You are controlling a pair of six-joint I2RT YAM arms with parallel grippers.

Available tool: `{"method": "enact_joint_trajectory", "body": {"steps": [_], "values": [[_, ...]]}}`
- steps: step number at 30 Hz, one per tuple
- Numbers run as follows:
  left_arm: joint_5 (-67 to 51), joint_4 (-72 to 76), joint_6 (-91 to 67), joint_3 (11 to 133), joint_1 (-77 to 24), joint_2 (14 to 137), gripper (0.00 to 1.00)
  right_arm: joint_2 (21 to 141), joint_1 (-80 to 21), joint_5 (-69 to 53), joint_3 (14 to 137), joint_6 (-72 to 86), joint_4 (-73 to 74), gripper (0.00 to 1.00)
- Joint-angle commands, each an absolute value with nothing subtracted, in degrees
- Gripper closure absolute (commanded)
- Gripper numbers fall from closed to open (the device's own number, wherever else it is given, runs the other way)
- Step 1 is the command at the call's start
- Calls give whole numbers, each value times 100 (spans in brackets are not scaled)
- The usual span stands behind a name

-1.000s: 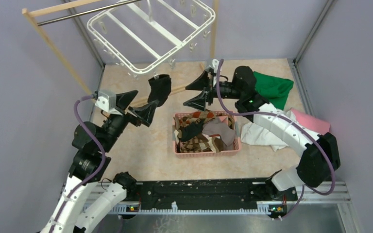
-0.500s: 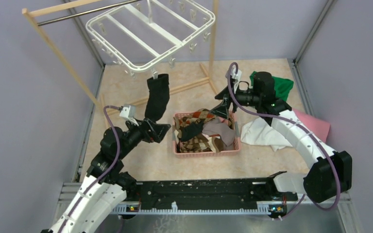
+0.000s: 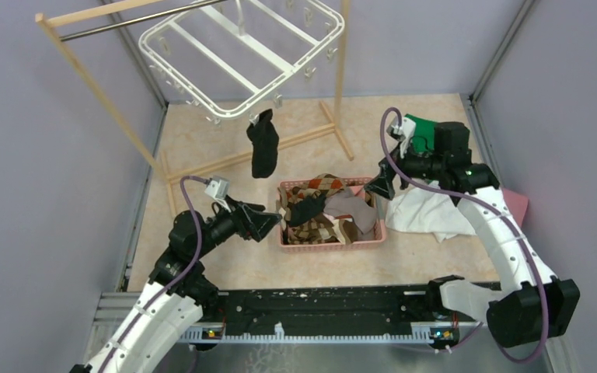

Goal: Clip the socks to the hanger
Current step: Pick up the sock from the bin.

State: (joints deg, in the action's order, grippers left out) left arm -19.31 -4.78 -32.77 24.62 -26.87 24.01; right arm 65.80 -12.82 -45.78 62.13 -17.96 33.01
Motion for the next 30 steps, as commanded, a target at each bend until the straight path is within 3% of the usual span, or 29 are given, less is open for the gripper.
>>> {"method": "enact_joint_trajectory", "body": {"steps": [1, 9, 15, 22, 30], "values": [[-2602, -144, -3192, 2403, -2676, 2439, 14, 6088, -760, -4555, 5972, -1950, 3369, 8], [-2157, -1409, -2641, 3342, -2945, 3146, 19, 5916, -45, -5311, 5526, -885, 2557, 10], [-969, -1873, -2897, 3867, -4016, 3591, 21, 5926, 163, -5298, 5577, -679, 2643, 11], [772, -2141, -2609, 4832, -5564, 5364, 24, 5913, 165, -5072, 5689, -1379, 3217, 11], [1461, -1910, -1995, 5530, -5687, 6871, 25, 6248, 167, -5088, 5905, -1600, 3646, 18]]}}
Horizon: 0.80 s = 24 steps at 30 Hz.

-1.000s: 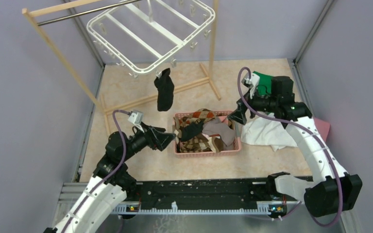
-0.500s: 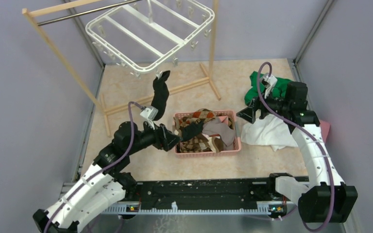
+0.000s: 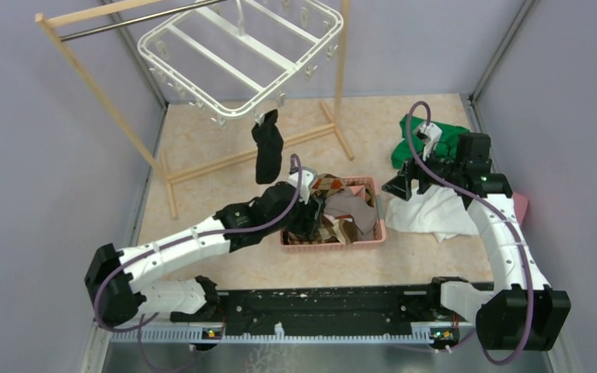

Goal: Clip the socks to the hanger
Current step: Pick up the sock from the bin.

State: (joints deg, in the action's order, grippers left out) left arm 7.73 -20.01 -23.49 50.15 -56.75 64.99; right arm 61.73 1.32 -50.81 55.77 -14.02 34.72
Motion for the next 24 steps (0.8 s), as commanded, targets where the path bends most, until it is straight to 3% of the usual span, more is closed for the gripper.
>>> {"method": "enact_joint_trajectory", "body": {"steps": [1, 8, 13, 24], "values": [[1582, -1960, -1971, 5629, -5687, 7006, 25, 6235, 167, -5053, 5896, -1592, 3598, 19], [1975, -1822, -1528, 6003, -5662, 7655, 25, 6053, 167, -5021, 5695, -1530, 3314, 19], [2012, -1903, -1068, 6418, -5550, 8120, 33, 6071, 166, -5201, 5727, -1445, 3280, 20], [321, -2689, 967, 6780, -5166, 8146, 35, 6055, 167, -5342, 5640, -1199, 2997, 20]]}}
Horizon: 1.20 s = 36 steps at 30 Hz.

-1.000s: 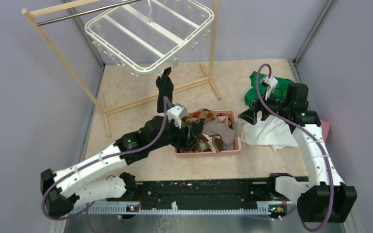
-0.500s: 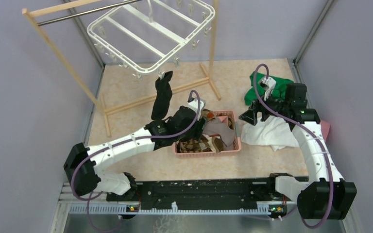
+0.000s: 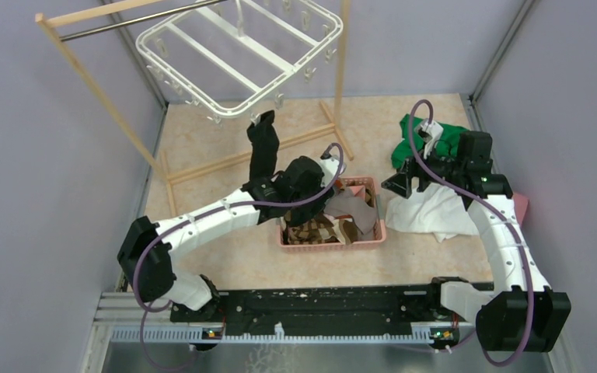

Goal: Clip the socks to the hanger
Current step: Pick up the sock from the bin.

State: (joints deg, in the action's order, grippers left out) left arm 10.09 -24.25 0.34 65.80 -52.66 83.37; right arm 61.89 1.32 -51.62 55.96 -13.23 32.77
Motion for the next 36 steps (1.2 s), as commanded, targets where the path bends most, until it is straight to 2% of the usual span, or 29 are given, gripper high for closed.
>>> {"method": "enact_joint_trajectory", "body": {"steps": [1, 6, 13, 20, 29, 36], "values": [[206, -2719, 1027, 6775, -5111, 8155, 36, 6051, 167, -5358, 5627, -1177, 2971, 21], [42, -2974, 1165, 6917, -4909, 8458, 47, 6057, 167, -5429, 5566, -1095, 2868, 21], [47, -3067, 1294, 7152, -4759, 8791, 48, 6053, 167, -5468, 5536, -1013, 2789, 21], [-321, -3174, 1187, 7147, -4695, 8863, 66, 6046, 164, -5471, 5529, -1011, 2777, 21], [-866, -3137, 1078, 6945, -4669, 8715, 51, 6038, 167, -5511, 5544, -958, 2734, 21], [-689, -2916, 1031, 6832, -4581, 8656, 55, 6015, 166, -5546, 5534, -915, 2707, 22]]}}
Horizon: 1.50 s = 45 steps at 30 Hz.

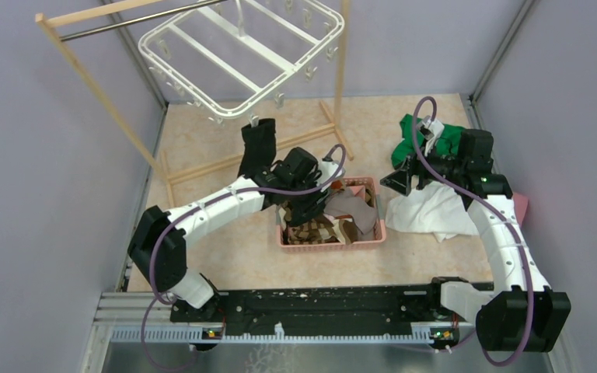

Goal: Clip the socks to the hanger
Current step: Pick up the sock from the bin.

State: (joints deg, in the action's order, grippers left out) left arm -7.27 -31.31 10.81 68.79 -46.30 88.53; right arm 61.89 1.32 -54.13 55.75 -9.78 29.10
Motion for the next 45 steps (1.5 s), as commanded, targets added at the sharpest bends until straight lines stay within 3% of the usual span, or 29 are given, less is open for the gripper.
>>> {"method": "enact_joint_trajectory", "body": {"steps": [1, 4, 7, 9, 14, 16, 22, 26, 30, 36, 45], "values": [[-587, -2913, 1010, 6849, -4582, 8692, 55, 6012, 162, -5546, 5535, -906, 2707, 22], [-244, -2900, 906, 6901, -4580, 8751, 42, 5994, 160, -5554, 5537, -898, 2707, 22], [-264, -2837, 888, 6921, -4583, 8734, 43, 5981, 166, -5579, 5536, -888, 2715, 22], [-312, -2761, 888, 6894, -4584, 8704, 46, 5977, 166, -5589, 5524, -884, 2708, 22], [-407, -2719, 855, 6849, -4580, 8691, 67, 5977, 164, -5605, 5523, -861, 2698, 22], [-448, -2704, 852, 6823, -4579, 8689, 68, 5977, 166, -5616, 5528, -854, 2698, 22], [-437, -2722, 826, 6777, -4579, 8751, 54, 5965, 160, -5632, 5535, -844, 2698, 22], [-393, -2666, 826, 6715, -4583, 8791, 54, 5963, 163, -5649, 5530, -839, 2691, 22], [-439, -2637, 826, 6692, -4575, 8841, 67, 5959, 165, -5661, 5540, -826, 2696, 22], [-630, -2696, 760, 6798, -4587, 8676, 100, 5929, 167, -5726, 5569, -963, 2772, 23], [-1579, -2437, 900, 6458, -4586, 7753, 100, 5427, 160, -6771, 5485, -2515, 2945, 24]]}}
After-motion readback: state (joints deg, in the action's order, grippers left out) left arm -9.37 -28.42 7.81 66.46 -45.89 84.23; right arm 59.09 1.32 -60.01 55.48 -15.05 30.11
